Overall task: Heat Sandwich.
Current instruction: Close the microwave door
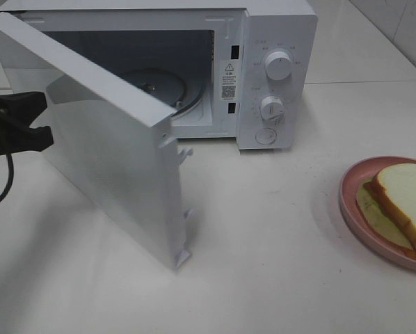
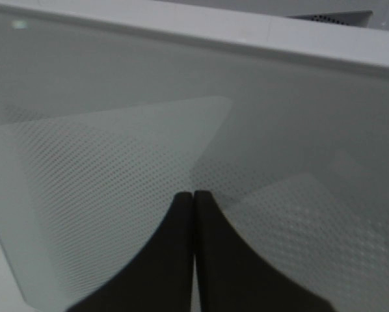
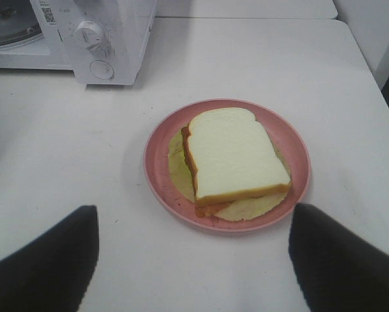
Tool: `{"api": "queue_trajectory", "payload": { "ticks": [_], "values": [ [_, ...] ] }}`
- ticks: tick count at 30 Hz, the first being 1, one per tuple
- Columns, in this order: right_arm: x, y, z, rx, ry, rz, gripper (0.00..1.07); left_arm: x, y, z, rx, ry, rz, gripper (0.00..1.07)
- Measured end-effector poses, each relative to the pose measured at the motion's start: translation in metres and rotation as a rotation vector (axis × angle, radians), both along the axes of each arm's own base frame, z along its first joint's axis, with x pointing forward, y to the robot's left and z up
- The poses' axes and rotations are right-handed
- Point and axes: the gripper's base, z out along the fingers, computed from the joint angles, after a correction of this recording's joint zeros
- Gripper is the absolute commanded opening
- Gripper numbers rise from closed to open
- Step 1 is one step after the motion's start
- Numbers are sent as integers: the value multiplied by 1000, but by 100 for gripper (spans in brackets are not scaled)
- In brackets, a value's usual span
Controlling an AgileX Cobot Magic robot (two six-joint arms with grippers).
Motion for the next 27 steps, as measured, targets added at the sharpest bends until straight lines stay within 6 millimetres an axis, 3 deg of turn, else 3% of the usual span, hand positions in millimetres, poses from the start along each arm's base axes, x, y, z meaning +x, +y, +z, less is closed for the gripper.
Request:
{"api": "queue_trajectory", "payload": {
  "ticks": [16, 27],
  "values": [
    [0, 0, 0, 0, 0, 0, 76, 22, -63, 1, -23, -37, -28, 0],
    [0, 0, 0, 0, 0, 0, 76, 51, -112, 6, -55, -73, -72, 0]
  ]
}}
